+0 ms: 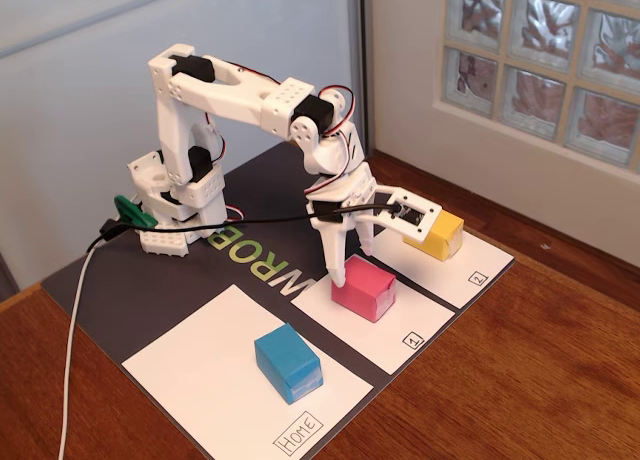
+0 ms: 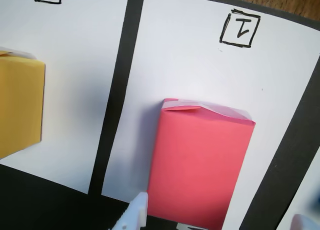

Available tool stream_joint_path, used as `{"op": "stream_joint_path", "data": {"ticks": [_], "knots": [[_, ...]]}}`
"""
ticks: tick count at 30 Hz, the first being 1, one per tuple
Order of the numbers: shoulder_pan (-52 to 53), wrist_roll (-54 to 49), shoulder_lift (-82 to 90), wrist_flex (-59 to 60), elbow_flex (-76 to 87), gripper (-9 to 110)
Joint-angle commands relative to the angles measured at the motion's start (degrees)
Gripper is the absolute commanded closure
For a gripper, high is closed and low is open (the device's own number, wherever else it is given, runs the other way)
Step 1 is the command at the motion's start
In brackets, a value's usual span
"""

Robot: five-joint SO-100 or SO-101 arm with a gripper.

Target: Move box red to home

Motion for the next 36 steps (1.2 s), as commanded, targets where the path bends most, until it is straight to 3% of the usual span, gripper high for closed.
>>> {"op": "stream_joint_path", "data": {"ticks": [1,25,28,36], "knots": [[-1.2,-0.2,2.8,0.3,-2.1,67],[-0.1,-1.8,-13.1,-7.7,-1.4,65],[0.7,-2.3,-13.5,-7.7,-1.4,70],[2.3,-2.9,-14.1,-7.4,-1.7,95]]}}
